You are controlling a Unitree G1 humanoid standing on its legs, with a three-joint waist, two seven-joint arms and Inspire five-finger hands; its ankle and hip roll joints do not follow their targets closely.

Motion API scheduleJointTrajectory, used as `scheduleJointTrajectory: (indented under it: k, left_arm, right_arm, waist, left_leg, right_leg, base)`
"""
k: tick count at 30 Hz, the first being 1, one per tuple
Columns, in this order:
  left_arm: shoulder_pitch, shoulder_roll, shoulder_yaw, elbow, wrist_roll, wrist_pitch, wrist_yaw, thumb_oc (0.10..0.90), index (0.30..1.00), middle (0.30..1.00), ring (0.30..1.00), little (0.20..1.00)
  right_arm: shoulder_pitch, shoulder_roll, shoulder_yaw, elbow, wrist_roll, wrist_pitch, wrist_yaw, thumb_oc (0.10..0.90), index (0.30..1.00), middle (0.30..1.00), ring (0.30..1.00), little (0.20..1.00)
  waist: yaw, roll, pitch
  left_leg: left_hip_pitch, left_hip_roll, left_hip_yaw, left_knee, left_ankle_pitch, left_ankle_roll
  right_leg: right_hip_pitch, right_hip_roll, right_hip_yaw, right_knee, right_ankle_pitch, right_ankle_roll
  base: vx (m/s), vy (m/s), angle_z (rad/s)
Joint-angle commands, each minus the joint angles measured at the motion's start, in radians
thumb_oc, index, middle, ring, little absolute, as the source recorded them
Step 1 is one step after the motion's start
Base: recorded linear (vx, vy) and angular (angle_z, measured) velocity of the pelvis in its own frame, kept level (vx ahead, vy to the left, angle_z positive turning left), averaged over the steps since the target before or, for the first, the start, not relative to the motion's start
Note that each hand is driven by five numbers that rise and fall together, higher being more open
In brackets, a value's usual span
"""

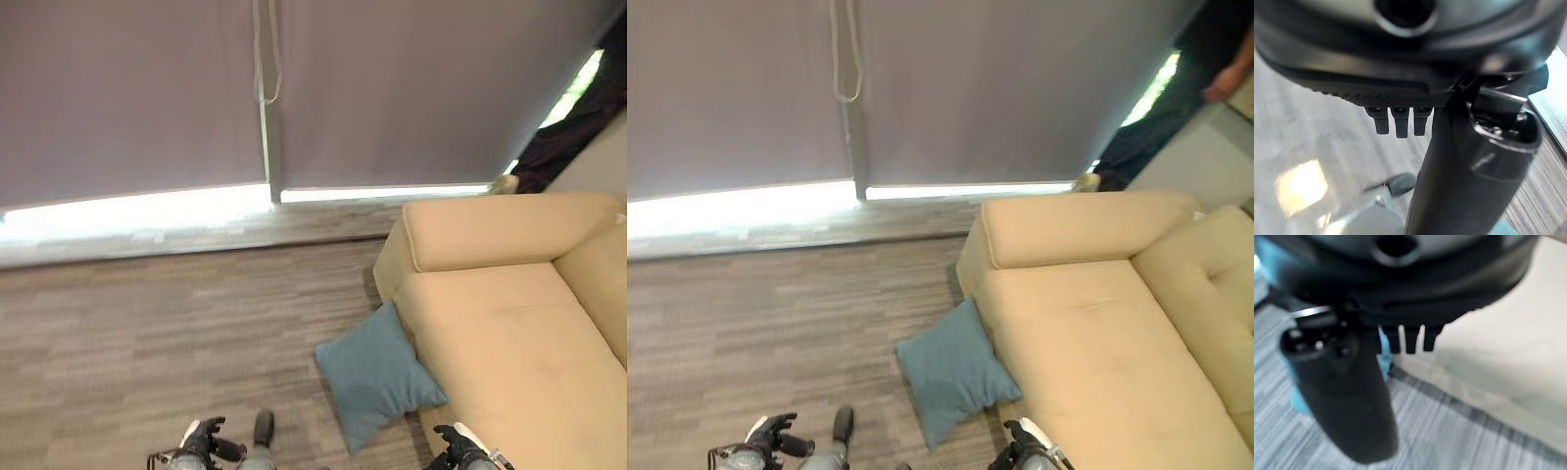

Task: Pick up all the scattered cushions and arrange them neatly on the sofa.

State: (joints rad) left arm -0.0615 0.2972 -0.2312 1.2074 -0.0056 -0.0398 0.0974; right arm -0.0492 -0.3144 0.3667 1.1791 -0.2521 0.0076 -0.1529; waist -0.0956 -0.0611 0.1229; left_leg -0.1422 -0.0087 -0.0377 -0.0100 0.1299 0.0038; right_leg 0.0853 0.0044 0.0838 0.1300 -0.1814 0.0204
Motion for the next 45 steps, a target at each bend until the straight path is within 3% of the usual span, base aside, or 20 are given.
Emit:
scheduleJointTrajectory:
  k: [1, 2, 3, 4, 5, 12, 16, 18, 19, 20, 24, 27, 28, 29, 30, 35, 40, 41, 44, 45]
  left_arm:
    - [0.011, 0.047, 0.017, -0.005, 0.018, -0.006, 0.014, 0.800, 0.900, 0.900, 0.900, 0.900]
    - [0.007, 0.054, 0.022, -0.010, 0.010, -0.008, 0.015, 0.800, 0.900, 0.900, 0.900, 0.900]
    - [0.007, 0.062, 0.024, -0.015, -0.002, -0.013, 0.018, 0.800, 0.900, 0.900, 0.900, 0.900]
    - [0.007, 0.062, 0.024, -0.015, -0.002, -0.013, 0.018, 0.800, 0.900, 0.900, 0.900, 0.900]
    - [0.010, 0.064, 0.028, -0.014, -0.005, -0.014, 0.018, 0.800, 0.900, 0.900, 0.900, 0.900]
    - [0.027, 0.058, 0.047, -0.014, -0.011, -0.018, 0.017, 0.800, 0.900, 0.900, 0.900, 0.900]
    - [0.016, 0.054, 0.038, -0.030, 0.000, -0.019, 0.013, 0.800, 0.900, 0.900, 0.900, 0.900]
    - [0.016, 0.050, 0.027, -0.047, 0.011, -0.023, 0.007, 0.800, 0.900, 0.900, 0.900, 0.900]
    - [0.009, 0.047, 0.020, -0.061, 0.011, -0.023, 0.009, 0.800, 0.900, 0.900, 0.900, 0.900]
    - [0.008, 0.048, 0.020, -0.061, 0.011, -0.023, 0.009, 0.800, 0.900, 0.900, 0.900, 0.900]
    - [-0.001, 0.028, -0.003, -0.059, -0.008, -0.028, 0.010, 0.800, 0.900, 0.900, 0.900, 0.900]
    - [-0.008, 0.027, -0.010, -0.055, -0.012, -0.031, 0.014, 0.800, 0.900, 0.900, 0.900, 0.900]
    - [-0.019, 0.018, -0.018, -0.050, -0.024, -0.039, 0.019, 0.800, 0.900, 0.900, 0.900, 0.900]
    - [-0.019, 0.018, -0.018, -0.049, -0.024, -0.039, 0.019, 0.800, 0.900, 0.900, 0.900, 0.900]
    - [-0.024, 0.014, -0.019, -0.048, -0.036, -0.044, 0.020, 0.800, 0.900, 0.900, 0.900, 0.900]
    - [-0.023, 0.007, -0.020, -0.025, -0.023, -0.042, 0.017, 0.800, 0.900, 0.900, 0.900, 0.900]
    - [-0.040, 0.037, -0.009, -0.030, -0.020, -0.048, 0.029, 0.800, 0.900, 0.900, 0.900, 0.900]
    - [-0.044, 0.044, -0.004, -0.031, -0.023, -0.047, 0.033, 0.800, 0.900, 0.900, 0.900, 0.900]
    - [-0.038, 0.056, 0.009, -0.025, -0.024, -0.048, 0.030, 0.800, 0.900, 0.900, 0.900, 0.900]
    - [-0.026, 0.058, 0.014, -0.021, -0.019, -0.048, 0.027, 0.800, 0.900, 0.900, 0.900, 0.900]
  right_arm:
    - [-0.042, -0.011, 0.006, -0.042, 0.000, -0.007, -0.008, 0.800, 0.900, 0.900, 0.900, 0.900]
    - [-0.050, -0.009, 0.009, -0.048, 0.003, -0.008, -0.007, 0.800, 0.900, 0.900, 0.900, 0.900]
    - [-0.054, -0.005, 0.006, -0.066, 0.018, -0.014, -0.009, 0.800, 0.900, 0.900, 0.900, 0.900]
    - [-0.054, -0.005, 0.006, -0.066, 0.018, -0.014, -0.009, 0.800, 0.900, 0.900, 0.900, 0.900]
    - [-0.051, -0.002, 0.004, -0.071, 0.025, -0.016, -0.006, 0.800, 0.900, 0.900, 0.900, 0.900]
    - [-0.055, -0.006, 0.014, -0.048, 0.001, -0.015, -0.005, 0.800, 0.900, 0.900, 0.900, 0.900]
    - [-0.046, -0.023, 0.005, -0.048, -0.001, -0.013, -0.014, 0.800, 0.900, 0.900, 0.900, 0.900]
    - [-0.038, -0.030, -0.009, -0.055, 0.008, -0.015, -0.018, 0.800, 0.900, 0.900, 0.900, 0.900]
    - [-0.043, -0.040, -0.010, -0.055, 0.017, -0.015, -0.026, 0.800, 0.900, 0.900, 0.900, 0.900]
    - [-0.044, -0.039, -0.010, -0.055, 0.017, -0.015, -0.026, 0.800, 0.900, 0.900, 0.900, 0.900]
    - [-0.055, -0.045, -0.004, -0.040, 0.019, -0.014, -0.025, 0.800, 0.900, 0.900, 0.900, 0.900]
    - [-0.056, -0.047, -0.003, -0.039, 0.019, -0.015, -0.028, 0.800, 0.900, 0.900, 0.900, 0.900]
    - [-0.070, -0.049, 0.010, -0.039, 0.015, -0.016, -0.029, 0.800, 0.900, 0.900, 0.900, 0.900]
    - [-0.070, -0.049, 0.010, -0.039, 0.015, -0.016, -0.029, 0.800, 0.900, 0.900, 0.900, 0.900]
    - [-0.080, -0.054, 0.015, -0.039, 0.014, -0.018, -0.031, 0.800, 0.900, 0.900, 0.900, 0.900]
    - [-0.083, -0.040, 0.011, -0.032, 0.005, -0.012, -0.026, 0.800, 0.900, 0.900, 0.900, 0.900]
    - [-0.106, -0.011, 0.026, -0.055, 0.006, -0.009, -0.020, 0.800, 0.900, 0.900, 0.900, 0.900]
    - [-0.115, -0.006, 0.031, -0.059, 0.003, -0.010, -0.020, 0.800, 0.900, 0.900, 0.900, 0.900]
    - [-0.122, 0.001, 0.036, -0.077, 0.000, -0.023, -0.017, 0.800, 0.900, 0.900, 0.900, 0.900]
    - [-0.119, -0.003, 0.036, -0.082, -0.002, -0.030, -0.018, 0.800, 0.900, 0.900, 0.900, 0.900]
  waist:
    - [0.025, -0.037, -0.007]
    - [0.025, -0.034, -0.003]
    - [0.028, -0.030, 0.001]
    - [0.029, -0.029, -0.002]
    - [0.029, -0.027, -0.004]
    - [0.033, -0.033, -0.017]
    - [0.018, -0.043, -0.020]
    - [0.004, -0.048, -0.021]
    - [0.010, -0.055, -0.004]
    - [0.009, -0.056, -0.007]
    - [0.029, -0.054, -0.003]
    - [0.033, -0.049, -0.004]
    - [0.055, -0.039, 0.004]
    - [0.054, -0.039, 0.001]
    - [0.064, -0.031, 0.006]
    - [0.059, -0.019, -0.005]
    - [0.061, -0.029, 0.015]
    - [0.068, -0.026, 0.023]
    - [0.088, -0.012, 0.031]
    - [0.086, -0.008, 0.027]
  left_leg:
    - [-0.047, 0.004, 0.055, 0.113, -0.137, -0.012]
    - [-0.037, 0.010, 0.076, 0.104, -0.141, -0.005]
    - [-0.009, 0.018, 0.123, 0.092, -0.158, 0.001]
    - [-0.012, 0.020, 0.123, 0.091, -0.157, 0.000]
    - [0.008, 0.021, 0.146, 0.082, -0.166, 0.001]
    - [0.076, 0.015, 0.242, 0.069, -0.207, -0.005]
    - [0.070, 0.015, 0.248, 0.117, -0.231, -0.021]
    - [0.054, 0.030, 0.255, 0.211, -0.256, -0.032]
    - [0.002, 0.035, 0.222, 0.352, -0.239, -0.051]
    - [-0.001, 0.033, 0.221, 0.350, -0.236, -0.051]
    - [-0.062, 0.018, 0.081, 0.297, -0.238, -0.058]
    - [-0.069, 0.033, 0.032, 0.223, -0.201, -0.068]
    - [-0.082, 0.025, -0.102, 0.155, -0.163, -0.081]
    - [-0.084, 0.024, -0.103, 0.152, -0.159, -0.081]
    - [-0.105, 0.001, -0.193, 0.137, -0.138, -0.090]
    - [-0.069, 0.004, -0.170, 0.102, -0.148, -0.070]
    - [-0.056, -0.010, -0.058, 0.088, -0.169, -0.026]
    - [-0.053, -0.004, -0.034, 0.084, -0.169, -0.022]
    - [-0.027, 0.014, 0.033, 0.057, -0.165, -0.014]
    - [-0.009, 0.009, 0.050, 0.037, -0.160, -0.007]
  right_leg:
    - [-0.162, -0.077, 0.002, 0.167, 0.109, 0.082]
    - [-0.190, -0.087, -0.017, 0.198, 0.127, 0.088]
    - [-0.222, -0.126, -0.103, 0.243, 0.138, 0.092]
    - [-0.224, -0.125, -0.102, 0.241, 0.141, 0.091]
    - [-0.231, -0.141, -0.157, 0.228, 0.139, 0.087]
    - [-0.212, -0.129, -0.365, 0.037, 0.126, 0.071]
    - [-0.190, -0.094, -0.303, -0.012, 0.121, 0.056]
    - [-0.169, -0.083, -0.279, -0.033, 0.115, 0.040]
    - [-0.152, -0.071, -0.248, -0.042, 0.114, 0.022]
    - [-0.155, -0.072, -0.249, -0.043, 0.116, 0.022]
    - [-0.137, -0.070, -0.182, -0.065, 0.115, 0.034]
    - [-0.139, -0.064, -0.157, -0.069, 0.114, 0.040]
    - [-0.135, -0.049, -0.103, -0.074, 0.109, 0.044]
    - [-0.137, -0.049, -0.104, -0.075, 0.111, 0.044]
    - [-0.140, -0.042, -0.062, -0.075, 0.113, 0.052]
    - [-0.161, -0.068, 0.000, -0.061, 0.119, 0.077]
    - [-0.245, -0.105, 0.046, 0.008, 0.152, 0.119]
    - [-0.264, -0.116, 0.013, 0.027, 0.162, 0.125]
    - [-0.275, -0.163, -0.185, 0.065, 0.158, 0.107]
    - [-0.265, -0.138, -0.223, 0.087, 0.142, 0.095]
  base:
    - [0.08, 0.158, -0.59]
    - [0.10, 0.214, -0.84]
    - [0.08, 0.173, -0.62]
    - [0.12, 0.183, -0.72]
    - [0.10, 0.080, -0.80]
    - [0.12, 0.021, -0.76]
    - [0.08, -0.094, -0.16]
    - [0.09, -0.092, -0.13]
    - [0.05, -0.068, -0.20]
    - [0.04, -0.024, -0.35]
    - [0.07, 0.063, -0.61]
    - [0.12, 0.117, -0.45]
    - [0.12, 0.137, -0.52]
    - [0.16, 0.225, -0.72]
    - [0.07, 0.125, -0.97]
    - [0.11, 0.267, -0.97]
    - [0.01, 0.263, -0.79]
    - [-0.05, 0.185, -1.06]
    - [-0.01, 0.169, -0.92]
    - [0.02, 0.133, -0.62]
